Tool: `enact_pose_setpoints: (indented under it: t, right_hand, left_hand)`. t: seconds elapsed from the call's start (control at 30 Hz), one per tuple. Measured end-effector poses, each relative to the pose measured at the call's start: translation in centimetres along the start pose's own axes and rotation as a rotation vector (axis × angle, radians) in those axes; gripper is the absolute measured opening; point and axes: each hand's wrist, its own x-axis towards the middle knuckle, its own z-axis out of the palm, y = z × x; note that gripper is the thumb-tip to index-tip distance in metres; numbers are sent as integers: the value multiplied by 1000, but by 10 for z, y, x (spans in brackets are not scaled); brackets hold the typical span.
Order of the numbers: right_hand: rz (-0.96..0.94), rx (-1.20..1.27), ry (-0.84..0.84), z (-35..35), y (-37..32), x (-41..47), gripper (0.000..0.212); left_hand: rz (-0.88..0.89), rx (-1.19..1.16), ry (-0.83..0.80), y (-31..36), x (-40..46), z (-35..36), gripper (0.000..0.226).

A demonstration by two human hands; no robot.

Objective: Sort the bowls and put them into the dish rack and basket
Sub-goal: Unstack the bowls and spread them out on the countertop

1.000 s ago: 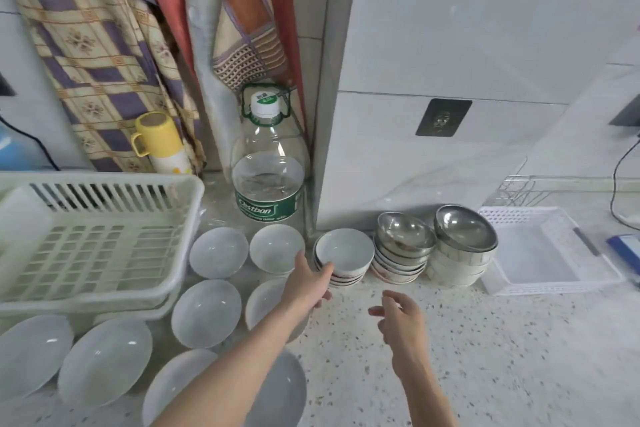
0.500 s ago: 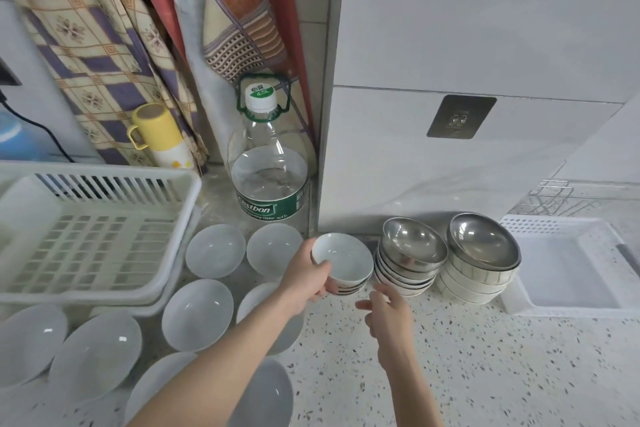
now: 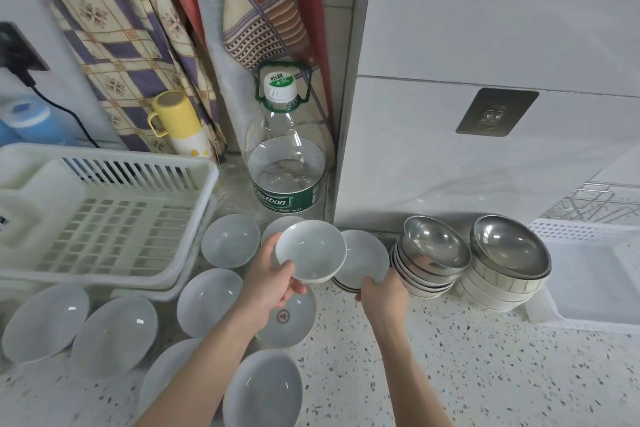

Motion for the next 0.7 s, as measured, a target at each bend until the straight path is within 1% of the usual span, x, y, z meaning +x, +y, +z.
enact_pose_setpoints:
  t: [0.17,0.3,0.5,0.63,0.7]
  right_hand:
    - [15,-45,-21,0,-3,4,33]
    - [8,15,-16,1,-5,-1,37]
    - [-162,124,36,-5,-11,-17,53]
    - [-273,221,64,-19,-7,-36,54]
    - [-269,315,82,-27,4,-50,53]
  left_hand:
    - [-9,-27,35,-4,-7,-10,62]
    - [-9,-19,36,-4,-16,-15,62]
    - [-1,-25,38,-8,-27,-23,61]
    - [22,-40,31,-11,-36,-25,58]
    - [25,-39,24,-13,-43,-25,57]
